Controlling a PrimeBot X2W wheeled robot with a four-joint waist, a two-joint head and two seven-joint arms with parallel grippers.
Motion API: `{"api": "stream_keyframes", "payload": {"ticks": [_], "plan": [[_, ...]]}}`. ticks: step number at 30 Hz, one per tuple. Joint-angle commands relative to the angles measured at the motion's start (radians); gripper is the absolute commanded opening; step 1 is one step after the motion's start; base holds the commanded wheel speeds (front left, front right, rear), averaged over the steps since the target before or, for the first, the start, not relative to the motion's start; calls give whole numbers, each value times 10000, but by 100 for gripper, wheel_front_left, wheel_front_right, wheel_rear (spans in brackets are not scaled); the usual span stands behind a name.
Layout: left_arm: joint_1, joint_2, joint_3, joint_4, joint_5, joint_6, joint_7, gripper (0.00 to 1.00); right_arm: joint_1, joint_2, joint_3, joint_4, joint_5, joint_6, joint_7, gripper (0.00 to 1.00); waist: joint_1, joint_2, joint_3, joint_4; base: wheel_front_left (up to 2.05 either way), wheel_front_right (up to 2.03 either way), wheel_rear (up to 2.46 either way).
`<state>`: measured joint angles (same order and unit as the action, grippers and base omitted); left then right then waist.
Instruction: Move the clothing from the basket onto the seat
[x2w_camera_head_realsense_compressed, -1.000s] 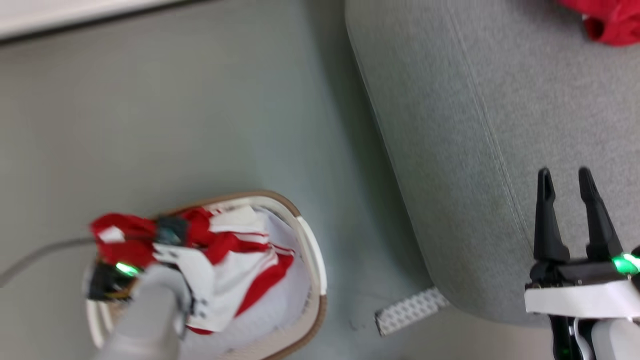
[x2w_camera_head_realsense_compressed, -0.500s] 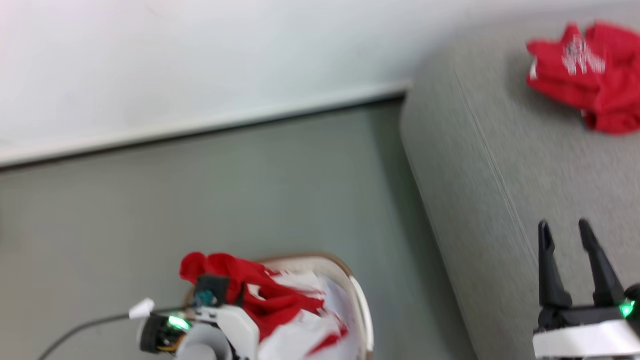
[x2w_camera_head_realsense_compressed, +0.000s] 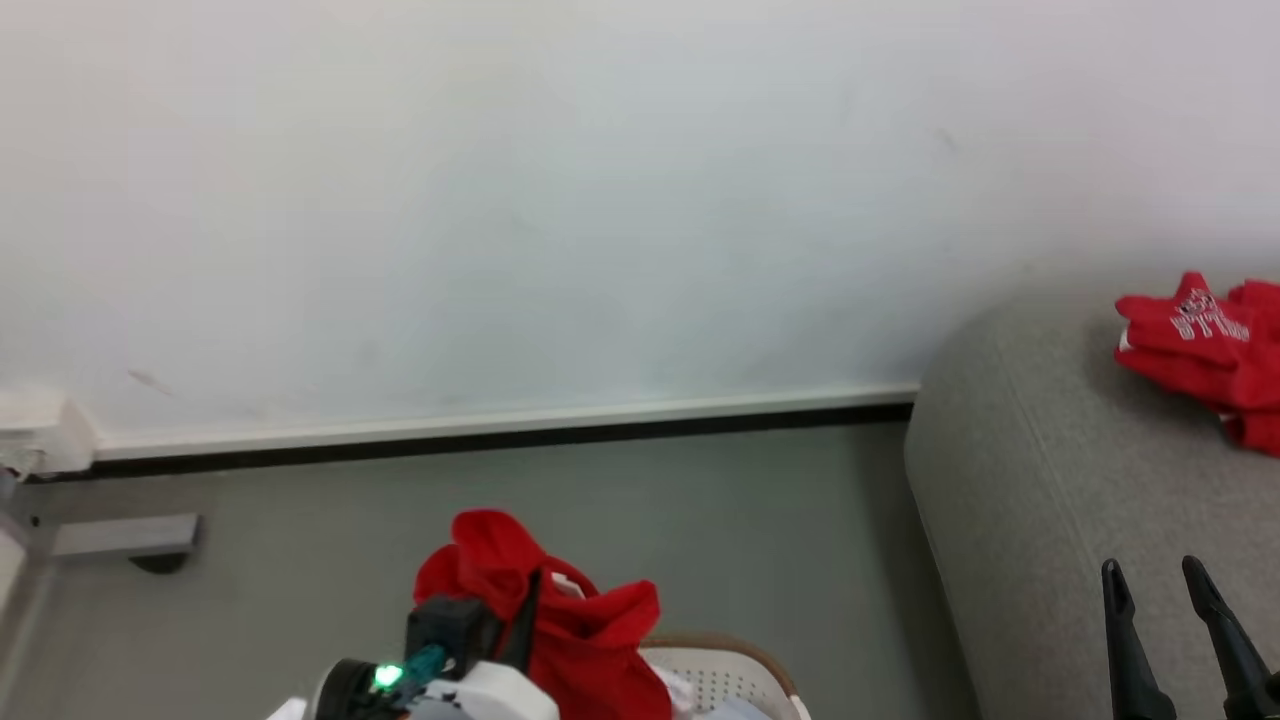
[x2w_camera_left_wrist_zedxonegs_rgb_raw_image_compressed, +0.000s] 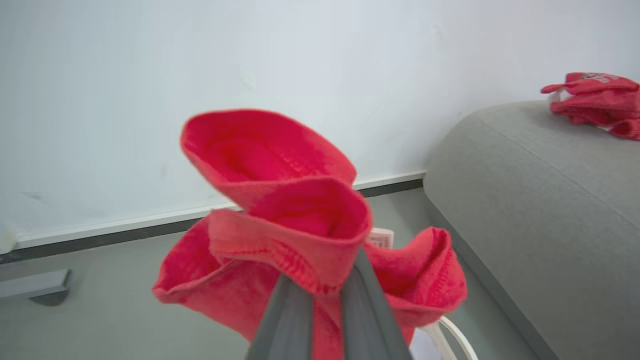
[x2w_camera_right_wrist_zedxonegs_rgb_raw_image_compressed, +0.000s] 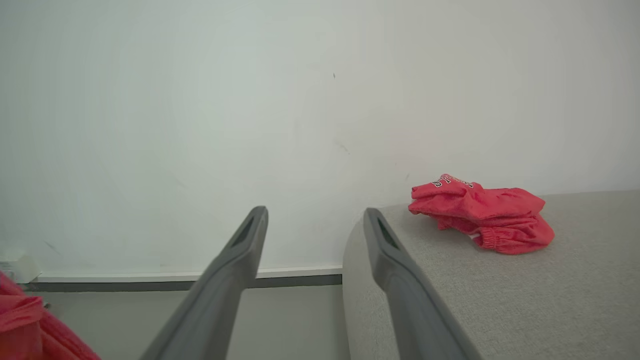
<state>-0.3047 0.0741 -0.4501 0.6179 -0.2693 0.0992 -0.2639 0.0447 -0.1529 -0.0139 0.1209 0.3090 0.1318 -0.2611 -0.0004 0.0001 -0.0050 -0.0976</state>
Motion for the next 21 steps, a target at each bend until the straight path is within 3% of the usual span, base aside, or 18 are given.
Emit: {"api": "stream_keyframes", "payload": {"ticks": [1,11,21], "plan": [[372,229,73,-440,95,93,-5,0,196,-99,11,-21,-36,-22,11,100,4,-1,-500,383,0,0,0],[1669,1035,382,-2864,-82,322,256,0,709,-320,490,293,61,-22,84,100,4,-1,-1398,569,0,0,0],[1787,1524,375,-4610,-125,340,1030,0,627,-400,1285,323,147,-22,51,100,4,-1,-1445,639,0,0,0]]}}
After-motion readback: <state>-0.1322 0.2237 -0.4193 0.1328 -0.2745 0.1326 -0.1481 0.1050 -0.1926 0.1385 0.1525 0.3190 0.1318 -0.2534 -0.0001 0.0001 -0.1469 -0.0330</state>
